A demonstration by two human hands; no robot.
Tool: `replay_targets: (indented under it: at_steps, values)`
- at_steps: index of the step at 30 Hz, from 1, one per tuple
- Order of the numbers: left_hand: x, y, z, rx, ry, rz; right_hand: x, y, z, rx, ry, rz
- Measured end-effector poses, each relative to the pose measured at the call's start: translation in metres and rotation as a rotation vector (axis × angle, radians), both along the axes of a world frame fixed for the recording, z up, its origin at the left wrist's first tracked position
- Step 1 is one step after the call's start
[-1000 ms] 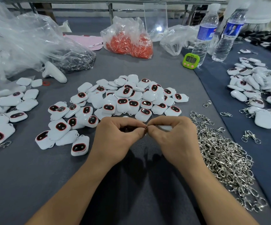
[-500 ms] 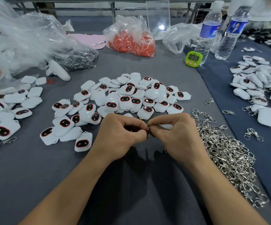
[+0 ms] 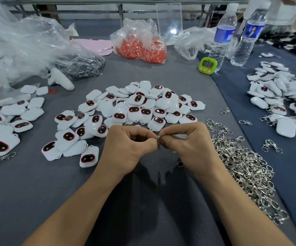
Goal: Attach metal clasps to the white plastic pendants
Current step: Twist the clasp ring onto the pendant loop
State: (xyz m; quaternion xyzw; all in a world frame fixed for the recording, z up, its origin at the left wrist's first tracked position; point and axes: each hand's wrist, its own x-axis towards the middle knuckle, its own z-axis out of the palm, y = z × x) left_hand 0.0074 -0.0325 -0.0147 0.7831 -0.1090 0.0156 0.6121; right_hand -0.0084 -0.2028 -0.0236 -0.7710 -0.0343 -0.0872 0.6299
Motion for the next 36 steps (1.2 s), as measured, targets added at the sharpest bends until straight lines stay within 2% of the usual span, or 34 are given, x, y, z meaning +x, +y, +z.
replay_targets:
  at_steps: [3, 5, 7, 9, 10, 12, 17, 21, 29, 36]
  values:
    - [-0.001, -0.001, 0.0, 0.033, -0.036, 0.044, 0.0, -0.001, 0.001, -0.073, 0.046, -0.027]
    - [-0.002, 0.0, 0.0, 0.097, -0.132, 0.135, 0.001, -0.004, -0.001, -0.118, 0.095, -0.13]
    - [-0.001, 0.004, -0.001, 0.352, -0.366, 0.205, 0.002, -0.006, -0.002, -0.076, 0.151, -0.184]
    - [-0.003, 0.004, -0.003, 0.664, -0.551, 0.162, 0.002, -0.006, 0.0, 0.056, 0.222, -0.145]
    - [-0.004, 0.001, -0.004, 0.77, -0.562, 0.106, 0.001, -0.006, 0.001, 0.077, 0.247, -0.114]
    - [-0.006, -0.007, -0.006, 0.862, -0.49, 0.02, -0.001, -0.007, 0.001, 0.008, 0.265, -0.063]
    - [0.002, -0.007, -0.01, 0.756, -0.259, -0.041, -0.003, -0.015, 0.003, -0.313, 0.203, -0.072]
    - [0.004, -0.003, -0.011, 0.714, -0.227, -0.084, -0.003, -0.013, 0.003, -0.314, 0.2, -0.084]
    - [0.002, -0.003, -0.014, 0.758, -0.298, -0.081, -0.005, -0.01, 0.004, -0.365, 0.156, -0.084]
    - [0.0, -0.006, -0.019, 0.836, -0.485, -0.068, -0.006, -0.01, 0.006, -0.394, 0.124, -0.046]
